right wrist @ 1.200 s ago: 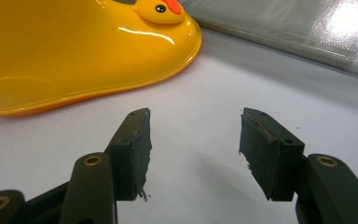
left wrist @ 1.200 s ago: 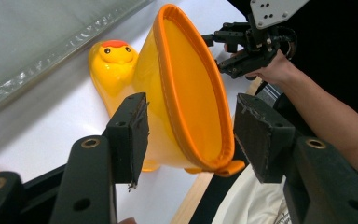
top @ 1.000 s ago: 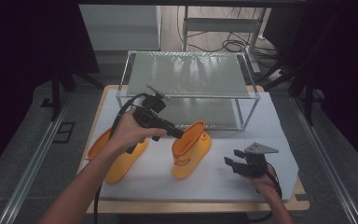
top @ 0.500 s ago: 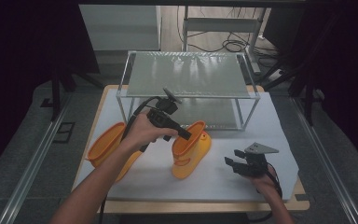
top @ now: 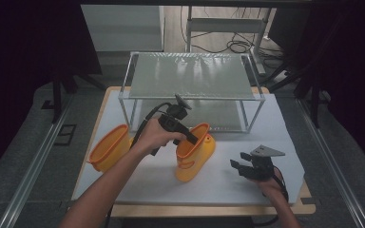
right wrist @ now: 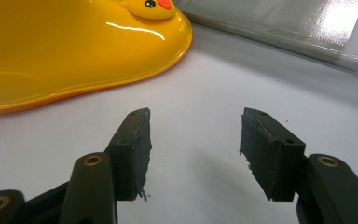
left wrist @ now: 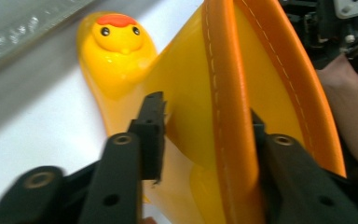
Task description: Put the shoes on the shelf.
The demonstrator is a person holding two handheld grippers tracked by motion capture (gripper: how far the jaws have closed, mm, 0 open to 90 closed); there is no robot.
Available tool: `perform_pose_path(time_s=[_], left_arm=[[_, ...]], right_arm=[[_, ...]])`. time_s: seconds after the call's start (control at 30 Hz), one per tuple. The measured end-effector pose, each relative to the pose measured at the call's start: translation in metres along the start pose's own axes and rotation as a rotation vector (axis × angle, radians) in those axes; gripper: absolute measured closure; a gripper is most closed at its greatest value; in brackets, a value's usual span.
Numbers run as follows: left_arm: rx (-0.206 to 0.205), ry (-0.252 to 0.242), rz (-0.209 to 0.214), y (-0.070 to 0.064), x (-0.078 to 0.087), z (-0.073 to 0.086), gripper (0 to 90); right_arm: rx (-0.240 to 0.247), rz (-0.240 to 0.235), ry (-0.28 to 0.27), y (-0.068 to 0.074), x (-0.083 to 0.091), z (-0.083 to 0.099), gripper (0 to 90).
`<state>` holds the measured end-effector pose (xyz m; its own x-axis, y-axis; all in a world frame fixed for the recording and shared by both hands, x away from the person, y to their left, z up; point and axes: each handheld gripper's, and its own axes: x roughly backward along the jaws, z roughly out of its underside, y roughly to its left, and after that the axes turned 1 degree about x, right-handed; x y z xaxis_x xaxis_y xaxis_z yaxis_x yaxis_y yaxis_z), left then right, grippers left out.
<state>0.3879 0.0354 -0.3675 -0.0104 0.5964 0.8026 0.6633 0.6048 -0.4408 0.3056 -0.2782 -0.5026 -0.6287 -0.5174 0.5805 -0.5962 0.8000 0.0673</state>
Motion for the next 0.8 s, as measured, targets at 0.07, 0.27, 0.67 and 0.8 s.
perform_pose_path(time_s=[0.07, 0.27, 0.67, 0.8], left_arm=[[-0.005, 0.003, -0.013, -0.002, 0.000, 0.000, 73.8], [-0.012, -0.008, -0.047, -0.004, 0.002, 0.001, 86.9], [-0.028, -0.039, -0.016, -0.008, 0.031, 0.010, 87.4], [-0.046, -0.058, -0.039, -0.015, 0.049, 0.018, 87.4]], right_arm=[[0.000, 0.003, 0.000, 0.000, 0.000, 0.000, 43.0], [0.001, 0.010, -0.001, 0.000, 0.000, 0.000, 43.0], [-0.009, 0.014, -0.012, -0.002, 0.002, 0.000, 43.2], [-0.005, 0.011, -0.011, -0.001, 0.002, -0.001, 43.2]])
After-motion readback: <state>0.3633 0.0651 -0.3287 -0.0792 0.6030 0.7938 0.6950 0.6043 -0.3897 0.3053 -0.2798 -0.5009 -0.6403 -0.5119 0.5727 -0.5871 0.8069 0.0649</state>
